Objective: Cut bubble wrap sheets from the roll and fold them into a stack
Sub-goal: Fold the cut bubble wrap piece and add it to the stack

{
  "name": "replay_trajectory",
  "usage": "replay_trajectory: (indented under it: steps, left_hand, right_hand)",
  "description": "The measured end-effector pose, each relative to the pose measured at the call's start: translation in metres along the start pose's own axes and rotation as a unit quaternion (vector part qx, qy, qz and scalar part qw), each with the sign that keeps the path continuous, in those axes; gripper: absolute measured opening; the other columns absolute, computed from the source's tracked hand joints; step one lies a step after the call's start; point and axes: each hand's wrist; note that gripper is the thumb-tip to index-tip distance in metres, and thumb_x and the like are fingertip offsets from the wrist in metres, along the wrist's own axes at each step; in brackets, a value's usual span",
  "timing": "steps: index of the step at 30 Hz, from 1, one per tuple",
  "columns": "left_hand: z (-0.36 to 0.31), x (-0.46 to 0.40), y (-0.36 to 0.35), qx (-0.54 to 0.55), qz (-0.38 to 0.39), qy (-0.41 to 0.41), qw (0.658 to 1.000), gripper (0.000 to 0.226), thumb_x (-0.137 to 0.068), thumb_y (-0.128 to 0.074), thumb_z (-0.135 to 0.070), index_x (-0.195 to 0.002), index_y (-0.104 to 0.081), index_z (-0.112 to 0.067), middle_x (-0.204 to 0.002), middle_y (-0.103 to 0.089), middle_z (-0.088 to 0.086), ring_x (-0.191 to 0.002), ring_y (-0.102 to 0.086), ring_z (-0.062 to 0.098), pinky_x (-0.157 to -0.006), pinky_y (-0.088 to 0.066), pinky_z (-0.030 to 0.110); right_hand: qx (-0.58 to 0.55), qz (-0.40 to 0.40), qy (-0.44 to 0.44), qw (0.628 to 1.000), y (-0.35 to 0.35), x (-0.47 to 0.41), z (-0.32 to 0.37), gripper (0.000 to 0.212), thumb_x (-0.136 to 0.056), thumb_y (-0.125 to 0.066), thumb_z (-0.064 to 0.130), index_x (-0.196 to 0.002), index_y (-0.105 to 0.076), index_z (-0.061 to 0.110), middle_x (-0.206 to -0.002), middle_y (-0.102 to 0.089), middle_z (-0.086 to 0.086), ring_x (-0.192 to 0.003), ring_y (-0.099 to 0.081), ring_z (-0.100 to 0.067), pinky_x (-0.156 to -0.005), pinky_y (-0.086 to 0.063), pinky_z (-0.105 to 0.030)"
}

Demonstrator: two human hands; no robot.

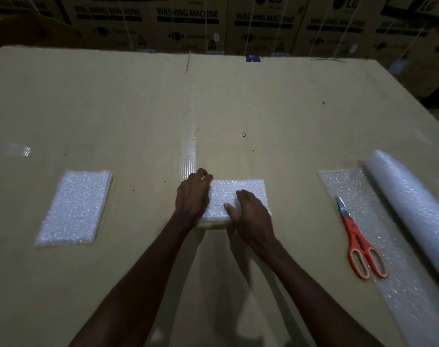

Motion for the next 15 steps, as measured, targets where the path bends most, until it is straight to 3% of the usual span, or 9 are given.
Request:
replay_trajectory:
  steps: [2,5,7,9,11,13,15]
  left_hand:
    - [-0.003,-0.003,-0.002,0.005,0.004,-0.036,0.999,0.036,-0.086,-0.066,-0.001,-0.12,-0.067,-0.013,-0.131,-0.063,0.005,-0.106,-0.065,0.032,-0.076,-0.054,0.039]
    - [-0.008,-0.005,-0.001,-0.007,0.078,-0.12,0.99,0.049,-0.095,-0.053,-0.004,-0.14,-0.054,-0.023,-0.155,-0.043,-0.006,-0.131,-0.05,0.024,-0.092,-0.049,0.037]
    - [-0.008,-0.004,0.0,-0.026,0.132,-0.176,0.975,0.054,-0.098,-0.047,-0.006,-0.149,-0.045,-0.024,-0.162,-0.03,-0.007,-0.142,-0.038,0.02,-0.105,-0.04,0.036]
    - [-0.005,-0.001,0.0,-0.023,0.168,-0.212,0.962,0.054,-0.1,-0.045,-0.011,-0.153,-0.039,-0.02,-0.164,-0.026,-0.004,-0.148,-0.03,0.019,-0.115,-0.029,0.037]
    - [-0.002,0.004,-0.004,-0.01,0.185,-0.237,0.954,0.052,-0.102,-0.04,-0.025,-0.153,-0.039,-0.016,-0.163,-0.028,0.001,-0.149,-0.029,0.022,-0.116,-0.026,0.042]
    - [-0.002,0.011,-0.007,-0.009,0.205,-0.238,0.949,0.063,-0.099,-0.024,-0.046,-0.152,-0.041,-0.016,-0.162,-0.03,0.003,-0.149,-0.03,0.025,-0.114,-0.027,0.048]
    - [-0.003,0.02,-0.013,0.002,0.209,-0.21,0.955,0.072,-0.094,-0.02,-0.056,-0.15,-0.044,-0.017,-0.16,-0.034,0.003,-0.148,-0.032,0.027,-0.113,-0.028,0.053]
  right_hand:
    - [0.058,0.023,0.033,0.997,-0.008,0.004,-0.003,0.056,-0.1,-0.045,0.043,-0.132,-0.058,-0.001,-0.141,-0.056,-0.024,-0.13,-0.054,-0.04,-0.107,-0.042,-0.049]
    - [0.127,0.061,0.088,0.986,-0.01,-0.002,-0.018,0.053,-0.099,-0.055,0.03,-0.138,-0.053,-0.005,-0.145,-0.051,-0.029,-0.133,-0.052,-0.044,-0.111,-0.037,-0.059]
    - [0.163,0.118,0.119,0.972,0.005,-0.007,-0.027,0.056,-0.106,-0.049,0.027,-0.154,-0.034,0.001,-0.163,-0.029,-0.021,-0.151,-0.028,-0.037,-0.122,-0.017,-0.05]
    - [0.183,0.159,0.162,0.957,0.023,-0.014,-0.038,0.059,-0.108,-0.045,0.024,-0.16,-0.022,0.007,-0.169,-0.013,-0.013,-0.156,-0.013,-0.032,-0.124,-0.008,-0.045]
    - [0.239,0.2,0.202,0.928,0.041,-0.022,-0.045,0.069,-0.104,-0.053,0.019,-0.162,-0.016,0.013,-0.171,-0.004,-0.008,-0.157,-0.007,-0.029,-0.123,-0.008,-0.044]
    - [0.293,0.223,0.213,0.905,0.051,-0.028,-0.051,0.082,-0.097,-0.063,0.021,-0.163,-0.013,0.019,-0.171,0.0,-0.005,-0.157,-0.006,-0.026,-0.123,-0.007,-0.043]
    - [0.285,0.208,0.196,0.915,0.052,-0.029,-0.051,0.084,-0.095,-0.065,0.02,-0.162,-0.016,0.02,-0.171,-0.004,-0.007,-0.157,-0.01,-0.025,-0.123,-0.007,-0.041]
Point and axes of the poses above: each hand's wrist, its own x-axis away from the middle knuckle, its own y-axis out of the back of the hand, z = x × y
